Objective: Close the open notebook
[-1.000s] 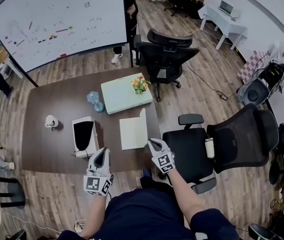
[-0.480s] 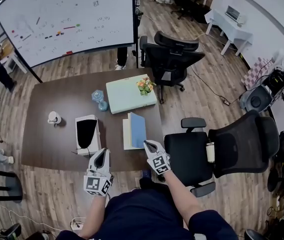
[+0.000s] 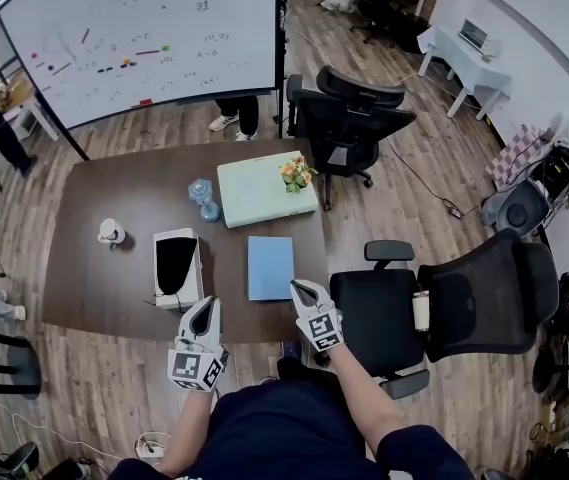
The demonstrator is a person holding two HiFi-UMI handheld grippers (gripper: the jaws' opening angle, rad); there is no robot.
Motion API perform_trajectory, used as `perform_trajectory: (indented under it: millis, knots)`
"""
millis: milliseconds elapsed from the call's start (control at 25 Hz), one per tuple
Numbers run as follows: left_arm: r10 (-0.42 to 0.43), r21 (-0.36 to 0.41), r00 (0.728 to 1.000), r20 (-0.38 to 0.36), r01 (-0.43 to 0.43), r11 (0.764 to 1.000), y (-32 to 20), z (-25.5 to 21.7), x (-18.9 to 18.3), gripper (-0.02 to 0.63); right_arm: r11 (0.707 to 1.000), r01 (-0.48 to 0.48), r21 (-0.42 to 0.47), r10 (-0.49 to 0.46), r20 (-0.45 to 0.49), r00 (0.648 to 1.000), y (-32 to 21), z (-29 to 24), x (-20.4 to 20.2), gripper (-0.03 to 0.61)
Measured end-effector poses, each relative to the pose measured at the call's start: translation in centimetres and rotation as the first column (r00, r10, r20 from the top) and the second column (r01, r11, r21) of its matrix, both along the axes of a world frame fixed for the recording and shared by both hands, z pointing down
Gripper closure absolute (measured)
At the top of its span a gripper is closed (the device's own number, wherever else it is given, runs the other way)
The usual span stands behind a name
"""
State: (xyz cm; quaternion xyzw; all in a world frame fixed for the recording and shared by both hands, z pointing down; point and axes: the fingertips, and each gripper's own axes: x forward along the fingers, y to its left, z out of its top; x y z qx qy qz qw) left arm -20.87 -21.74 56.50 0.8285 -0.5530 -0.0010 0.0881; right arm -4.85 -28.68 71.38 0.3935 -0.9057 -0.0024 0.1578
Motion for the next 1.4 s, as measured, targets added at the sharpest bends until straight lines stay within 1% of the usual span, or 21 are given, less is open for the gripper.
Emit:
perform_trajectory:
  millis: [120, 240, 400, 560, 720, 880, 1000, 1080, 1160, 1280, 1400]
  knots:
    - [-0.018, -0.010, 0.999, -0.028, 0.018, 1.000, -0.2, -0.3, -0.3, 0.627, 0.999, -0.022, 0.026, 0.021, 0.021, 1.000, -0.4, -1.8, 0.6, 0.569]
    - [-0.019, 0.001, 1.000, -0.018, 0.019, 1.000, -0.5, -0.7, -0.4, 0.627, 0.997, -0.062, 0.056, 0.058, 0.066, 0.996, -0.9, -3.9, 1.4, 0.569]
    - [-0.016, -0.002, 1.000, -0.024, 0.016, 1.000, -0.4, -0.5, -0.4, 0.627, 0.979, -0.173, 0.103, 0.153, 0.179, 0.972, -1.5, -8.5, 3.6, 0.569]
    - [-0.015, -0.014, 1.000, -0.021, 0.014, 1.000, -0.3, 0.2, -0.3, 0.627, 0.964, -0.221, 0.148, 0.183, 0.233, 0.955, -1.7, -12.4, 5.4, 0.569]
    - [-0.005, -0.007, 1.000, -0.011, 0.005, 1.000, -0.4, 0.2, -0.2, 0.627, 0.947, -0.286, 0.145, 0.231, 0.308, 0.923, -1.2, -15.7, 7.5, 0.569]
    - [0.000, 0.002, 1.000, -0.008, 0.000, 1.000, -0.6, 0.0, -0.1, 0.627, 0.929, -0.342, 0.145, 0.276, 0.347, 0.897, -0.1, -17.8, 9.4, 0.569]
    - [0.000, -0.001, 1.000, -0.013, 0.000, 1.000, -0.5, 0.2, -0.1, 0.627, 0.919, -0.382, 0.100, 0.317, 0.389, 0.865, 1.2, -17.9, 10.7, 0.569]
    - [0.000, -0.001, 1.000, -0.017, 0.000, 1.000, -0.4, 0.3, -0.1, 0.626, 0.911, -0.402, 0.088, 0.339, 0.392, 0.855, 2.5, -17.7, 11.2, 0.569]
    - [0.001, 0.000, 1.000, -0.016, -0.001, 1.000, -0.4, 0.4, -0.1, 0.627, 0.909, -0.405, 0.095, 0.345, 0.373, 0.861, 3.6, -17.3, 11.3, 0.569]
    - [0.006, -0.003, 1.000, -0.017, -0.006, 1.000, -0.3, 0.6, -0.1, 0.626, 0.913, -0.396, 0.095, 0.344, 0.341, 0.875, 4.8, -16.4, 11.2, 0.569]
    - [0.015, 0.002, 0.999, -0.033, -0.015, 1.000, 0.0, 0.5, 0.0, 0.626, 0.911, -0.404, 0.084, 0.357, 0.331, 0.874, 5.5, -15.9, 11.5, 0.569]
